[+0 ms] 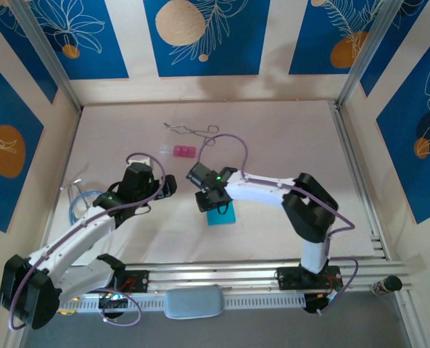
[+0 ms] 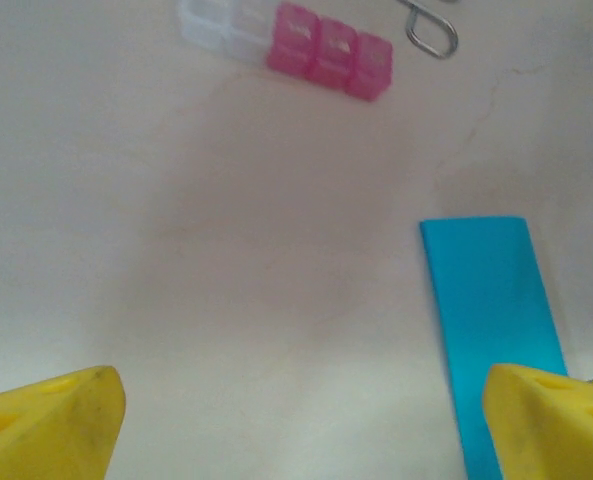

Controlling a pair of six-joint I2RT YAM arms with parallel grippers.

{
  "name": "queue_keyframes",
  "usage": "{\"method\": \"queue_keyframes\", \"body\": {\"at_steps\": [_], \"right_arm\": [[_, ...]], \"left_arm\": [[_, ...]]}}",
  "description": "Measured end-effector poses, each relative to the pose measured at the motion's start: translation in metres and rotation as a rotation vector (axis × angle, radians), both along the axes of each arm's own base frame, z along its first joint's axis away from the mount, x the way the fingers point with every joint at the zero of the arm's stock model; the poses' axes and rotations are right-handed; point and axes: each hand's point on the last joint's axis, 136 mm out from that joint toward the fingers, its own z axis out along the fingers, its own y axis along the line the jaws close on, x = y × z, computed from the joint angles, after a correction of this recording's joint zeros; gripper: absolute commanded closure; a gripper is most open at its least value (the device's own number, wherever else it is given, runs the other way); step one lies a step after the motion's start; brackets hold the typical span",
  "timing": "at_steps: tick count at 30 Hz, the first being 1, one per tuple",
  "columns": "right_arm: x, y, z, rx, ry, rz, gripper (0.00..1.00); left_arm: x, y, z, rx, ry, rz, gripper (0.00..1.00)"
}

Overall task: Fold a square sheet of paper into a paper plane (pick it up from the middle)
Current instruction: Turn over the paper at the center of the table, then third fold the triangle at the center of the table.

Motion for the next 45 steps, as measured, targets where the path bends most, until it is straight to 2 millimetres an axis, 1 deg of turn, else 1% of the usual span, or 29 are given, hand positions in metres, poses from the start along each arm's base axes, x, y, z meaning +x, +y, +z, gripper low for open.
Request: {"method": "queue_keyframes", "body": {"at_steps": [2, 4, 6, 7, 9, 11, 13, 14, 17, 20, 22, 25, 30, 34, 39, 45], "right_arm": [[0.002, -0.006, 0.014, 0.102, 0.001, -0.035, 0.62], [0.008, -0.015, 0.027, 0.213, -0.001, -0.086, 0.7], [0.014, -0.027, 0.031, 0.303, 0.007, -0.144, 0.8], [0.016, -0.035, 0.029, 0.342, 0.019, -0.178, 0.84], [0.018, -0.051, 0.019, 0.397, 0.057, -0.244, 0.89], [0.018, -0.066, 0.005, 0.429, 0.105, -0.309, 0.92], [0.014, -0.076, -0.006, 0.447, 0.149, -0.353, 0.92], [0.013, -0.076, -0.008, 0.458, 0.162, -0.359, 0.93], [0.014, -0.069, -0.005, 0.499, 0.179, -0.352, 0.95], [0.017, -0.064, -0.005, 0.527, 0.185, -0.348, 0.95], [0.018, -0.063, -0.009, 0.535, 0.196, -0.348, 0.95], [0.021, -0.064, -0.017, 0.538, 0.219, -0.364, 0.96], [0.028, -0.067, -0.027, 0.568, 0.243, -0.393, 0.96], [0.023, -0.071, -0.044, 0.566, 0.28, -0.427, 0.96], [0.023, -0.07, -0.045, 0.604, 0.295, -0.458, 0.96], [0.023, -0.07, -0.045, 0.629, 0.316, -0.506, 0.97]], "left_arm": [[0.001, -0.01, -0.006, -0.023, 0.034, -0.036, 0.17], [0.003, -0.023, -0.012, -0.054, 0.073, -0.076, 0.24], [0.005, -0.036, -0.018, -0.089, 0.109, -0.116, 0.3], [0.005, -0.043, -0.022, -0.114, 0.131, -0.136, 0.35], [0.006, -0.056, -0.03, -0.153, 0.173, -0.167, 0.43], [0.005, -0.067, -0.039, -0.188, 0.227, -0.193, 0.46], [0.004, -0.078, -0.048, -0.226, 0.285, -0.221, 0.48], [0.003, -0.083, -0.052, -0.242, 0.309, -0.235, 0.49], [0.001, -0.095, -0.063, -0.284, 0.377, -0.268, 0.52], [-0.003, -0.104, -0.07, -0.312, 0.426, -0.296, 0.53], [-0.007, -0.108, -0.074, -0.324, 0.452, -0.309, 0.53], [-0.011, -0.113, -0.076, -0.337, 0.473, -0.328, 0.53], [-0.012, -0.119, -0.078, -0.36, 0.49, -0.333, 0.52], [-0.013, -0.124, -0.081, -0.372, 0.504, -0.341, 0.52], [-0.014, -0.128, -0.084, -0.384, 0.52, -0.342, 0.52], [-0.012, -0.136, -0.09, -0.389, 0.547, -0.345, 0.56]]}}
